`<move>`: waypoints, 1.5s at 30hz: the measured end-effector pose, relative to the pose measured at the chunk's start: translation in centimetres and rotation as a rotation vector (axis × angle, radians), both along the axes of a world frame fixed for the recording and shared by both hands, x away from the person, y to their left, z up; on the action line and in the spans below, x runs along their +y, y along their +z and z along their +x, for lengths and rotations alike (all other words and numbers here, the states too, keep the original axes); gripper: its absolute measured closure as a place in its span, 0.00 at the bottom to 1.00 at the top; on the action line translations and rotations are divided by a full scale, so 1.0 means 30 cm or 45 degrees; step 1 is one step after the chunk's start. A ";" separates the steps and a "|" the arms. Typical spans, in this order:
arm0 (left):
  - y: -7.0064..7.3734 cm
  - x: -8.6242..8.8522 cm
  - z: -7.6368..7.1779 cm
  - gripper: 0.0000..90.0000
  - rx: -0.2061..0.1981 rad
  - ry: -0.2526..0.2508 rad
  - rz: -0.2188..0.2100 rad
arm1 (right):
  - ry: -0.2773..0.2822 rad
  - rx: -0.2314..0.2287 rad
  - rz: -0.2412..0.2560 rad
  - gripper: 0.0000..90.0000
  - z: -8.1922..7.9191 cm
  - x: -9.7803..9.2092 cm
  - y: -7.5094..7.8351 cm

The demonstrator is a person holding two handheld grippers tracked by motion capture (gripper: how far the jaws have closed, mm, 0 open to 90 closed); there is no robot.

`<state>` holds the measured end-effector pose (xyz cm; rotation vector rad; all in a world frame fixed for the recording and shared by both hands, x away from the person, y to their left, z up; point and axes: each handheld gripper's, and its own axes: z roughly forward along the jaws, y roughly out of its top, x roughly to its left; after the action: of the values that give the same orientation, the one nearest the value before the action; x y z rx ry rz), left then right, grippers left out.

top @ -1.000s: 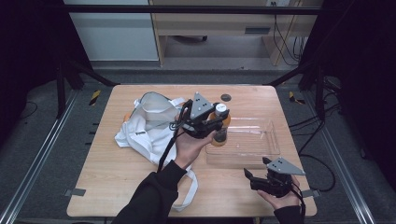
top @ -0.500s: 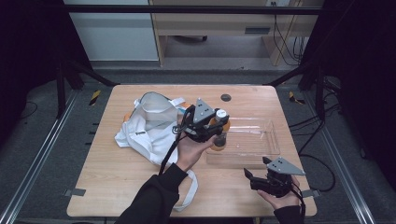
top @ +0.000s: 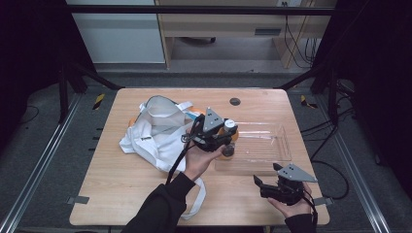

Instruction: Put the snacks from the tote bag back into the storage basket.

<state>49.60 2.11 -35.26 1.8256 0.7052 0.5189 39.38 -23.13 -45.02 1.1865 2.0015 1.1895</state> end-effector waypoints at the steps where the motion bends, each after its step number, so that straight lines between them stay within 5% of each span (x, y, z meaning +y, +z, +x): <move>1: -0.004 0.001 0.000 0.65 0.003 0.001 0.000 | 0.001 0.001 -0.002 0.19 0.000 0.000 0.000; 19: -0.075 0.020 -0.002 0.65 0.060 0.008 0.028 | 0.005 0.001 -0.004 0.19 0.002 0.000 -0.003; 45: -0.144 0.030 -0.014 0.65 0.056 0.005 0.020 | 0.002 0.005 -0.006 0.19 0.004 0.000 -0.006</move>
<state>49.19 3.00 -39.59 1.8555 0.7362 0.4898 39.49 -23.14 -45.20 1.1858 2.0071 1.1839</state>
